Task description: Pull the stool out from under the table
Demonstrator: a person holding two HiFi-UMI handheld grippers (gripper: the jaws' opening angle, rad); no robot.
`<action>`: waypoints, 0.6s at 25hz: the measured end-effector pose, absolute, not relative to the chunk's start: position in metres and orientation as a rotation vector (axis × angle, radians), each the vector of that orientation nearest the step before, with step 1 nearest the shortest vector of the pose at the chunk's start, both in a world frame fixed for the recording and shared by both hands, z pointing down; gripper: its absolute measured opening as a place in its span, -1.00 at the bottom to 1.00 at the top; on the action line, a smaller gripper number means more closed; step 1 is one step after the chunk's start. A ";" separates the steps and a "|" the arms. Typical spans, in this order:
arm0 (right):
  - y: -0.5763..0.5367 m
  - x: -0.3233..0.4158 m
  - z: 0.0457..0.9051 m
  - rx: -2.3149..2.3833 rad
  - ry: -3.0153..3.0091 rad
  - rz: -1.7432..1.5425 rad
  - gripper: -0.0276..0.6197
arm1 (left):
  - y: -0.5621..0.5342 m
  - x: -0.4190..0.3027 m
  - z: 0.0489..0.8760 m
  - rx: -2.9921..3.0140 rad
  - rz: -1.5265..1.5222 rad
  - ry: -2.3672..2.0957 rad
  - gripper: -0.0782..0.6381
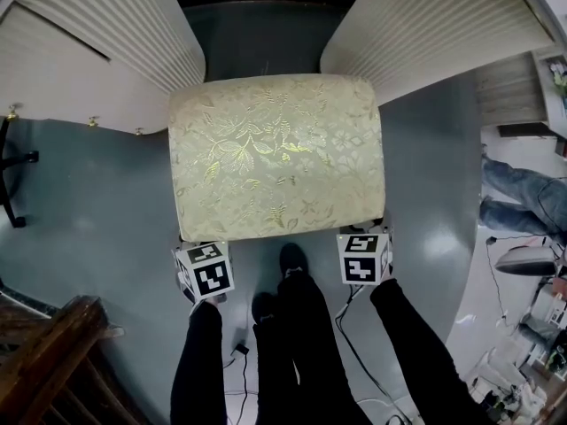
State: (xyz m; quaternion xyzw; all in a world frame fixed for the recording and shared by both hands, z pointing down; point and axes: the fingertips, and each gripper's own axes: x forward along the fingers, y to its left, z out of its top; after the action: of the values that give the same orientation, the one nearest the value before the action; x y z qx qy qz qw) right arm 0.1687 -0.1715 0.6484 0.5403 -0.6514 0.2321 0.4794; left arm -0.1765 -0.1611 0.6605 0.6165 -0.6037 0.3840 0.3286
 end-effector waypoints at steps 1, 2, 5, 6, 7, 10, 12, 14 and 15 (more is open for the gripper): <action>-0.171 0.168 0.649 1.316 -1.587 0.572 -0.12 | -0.161 -0.176 0.660 1.610 1.007 -1.576 -0.08; -0.171 0.168 0.649 1.314 -1.585 0.578 -0.12 | -0.161 -0.176 0.659 1.607 1.010 -1.573 -0.08; -0.168 0.169 0.648 1.312 -1.575 0.587 -0.12 | -0.160 -0.176 0.657 1.605 1.015 -1.567 -0.08; -0.168 0.170 0.648 1.312 -1.571 0.587 -0.12 | -0.160 -0.176 0.657 1.607 1.017 -1.567 -0.08; -0.167 0.170 0.648 1.312 -1.568 0.587 -0.12 | -0.161 -0.176 0.657 1.610 1.018 -1.567 -0.08; -0.169 0.169 0.649 1.319 -1.559 0.595 -0.11 | -0.161 -0.177 0.658 1.604 1.022 -1.568 -0.08; -0.169 0.169 0.649 1.328 -1.547 0.601 -0.11 | -0.162 -0.177 0.658 1.594 1.022 -1.576 -0.08; -0.170 0.170 0.648 1.333 -1.537 0.600 -0.11 | -0.163 -0.176 0.658 1.582 1.019 -1.581 -0.08; -0.170 0.171 0.648 1.333 -1.535 0.598 -0.11 | -0.161 -0.176 0.658 1.570 1.016 -1.580 -0.07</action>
State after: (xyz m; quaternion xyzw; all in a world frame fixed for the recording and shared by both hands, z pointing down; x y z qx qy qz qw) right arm 0.1707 -0.1697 0.6477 0.5486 -0.6316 0.2460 0.4894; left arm -0.1757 -0.1613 0.6579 0.6032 -0.6068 0.3904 0.3398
